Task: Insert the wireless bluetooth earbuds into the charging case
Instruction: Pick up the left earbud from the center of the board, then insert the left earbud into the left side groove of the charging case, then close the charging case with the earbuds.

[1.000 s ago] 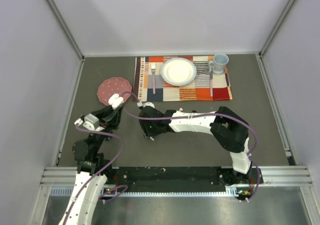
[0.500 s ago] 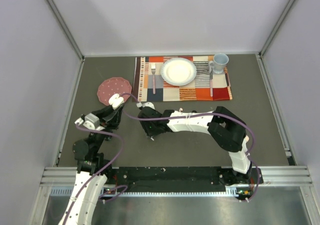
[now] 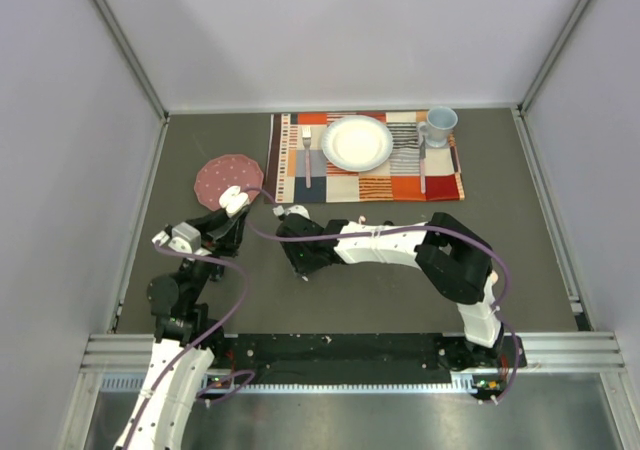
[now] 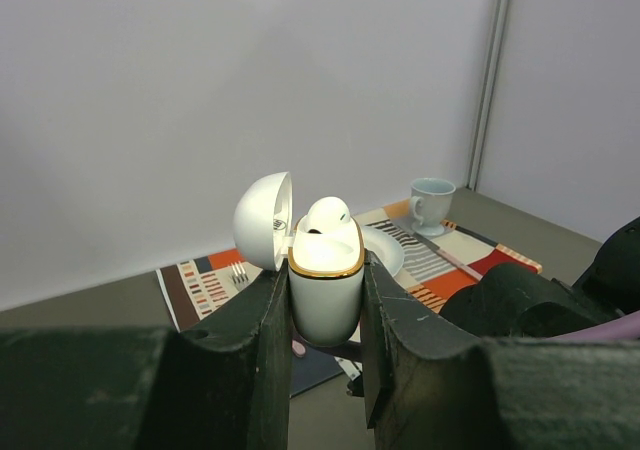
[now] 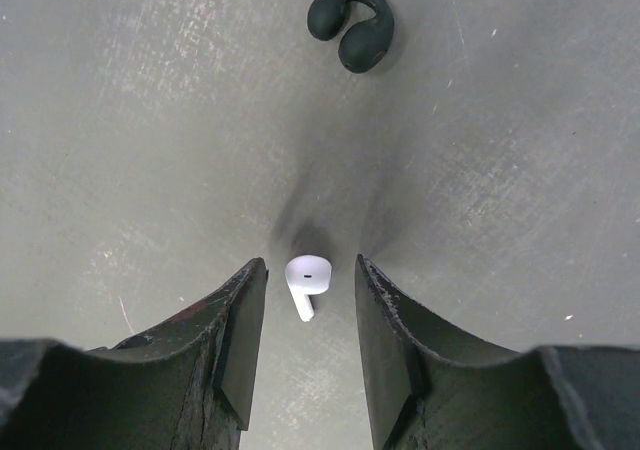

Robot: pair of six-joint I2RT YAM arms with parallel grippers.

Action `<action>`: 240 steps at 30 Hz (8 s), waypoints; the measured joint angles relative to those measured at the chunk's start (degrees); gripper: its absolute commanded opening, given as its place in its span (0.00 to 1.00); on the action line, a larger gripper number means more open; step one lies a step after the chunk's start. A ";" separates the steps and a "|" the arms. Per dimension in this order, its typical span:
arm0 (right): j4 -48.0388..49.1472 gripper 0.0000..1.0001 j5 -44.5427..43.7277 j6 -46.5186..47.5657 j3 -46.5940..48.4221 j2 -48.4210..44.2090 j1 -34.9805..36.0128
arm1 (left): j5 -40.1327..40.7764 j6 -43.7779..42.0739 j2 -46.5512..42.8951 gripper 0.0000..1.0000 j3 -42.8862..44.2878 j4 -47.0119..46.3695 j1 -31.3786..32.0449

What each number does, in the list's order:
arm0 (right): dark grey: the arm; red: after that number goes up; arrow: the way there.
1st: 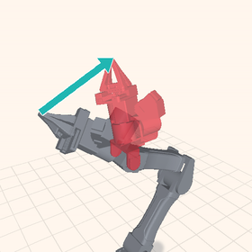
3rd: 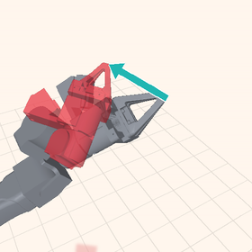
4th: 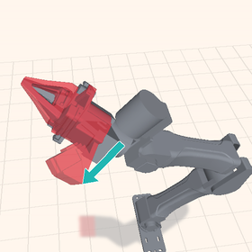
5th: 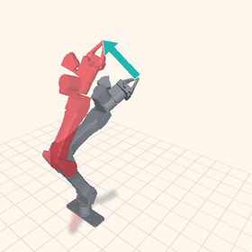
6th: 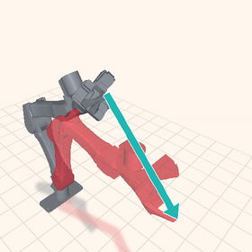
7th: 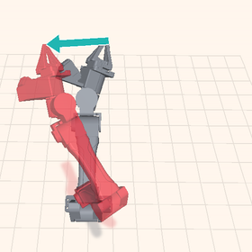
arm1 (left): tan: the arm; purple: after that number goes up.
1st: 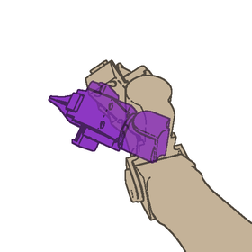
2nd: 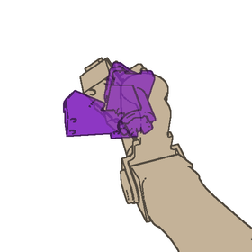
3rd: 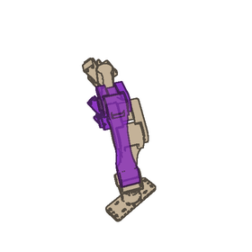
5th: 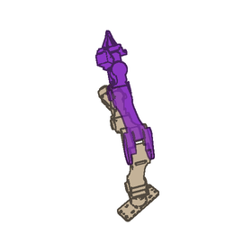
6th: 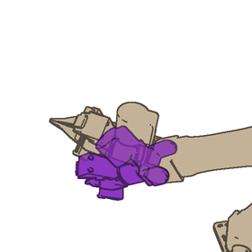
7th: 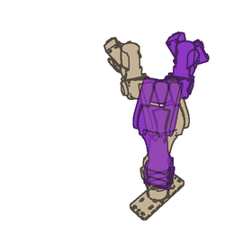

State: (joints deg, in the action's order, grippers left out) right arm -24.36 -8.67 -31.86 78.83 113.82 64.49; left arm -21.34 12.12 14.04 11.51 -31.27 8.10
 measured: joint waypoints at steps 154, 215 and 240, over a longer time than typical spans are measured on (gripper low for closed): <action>52.59 0.11 -11.45 17.94 -16.87 -35.63 7.52 | -9.01 8.66 25.55 0.00 2.64 -28.63 15.58; 51.49 0.43 -8.94 16.90 -18.16 -34.88 5.55 | -5.81 7.39 24.74 0.00 2.64 -24.39 15.56; 43.39 0.69 -6.71 18.84 -11.93 -37.44 5.44 | -5.92 7.19 23.56 0.00 2.64 -24.44 15.58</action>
State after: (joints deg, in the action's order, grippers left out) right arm 19.03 -15.38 -13.02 66.89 76.38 69.93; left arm -27.27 19.31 37.60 14.15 -55.70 23.68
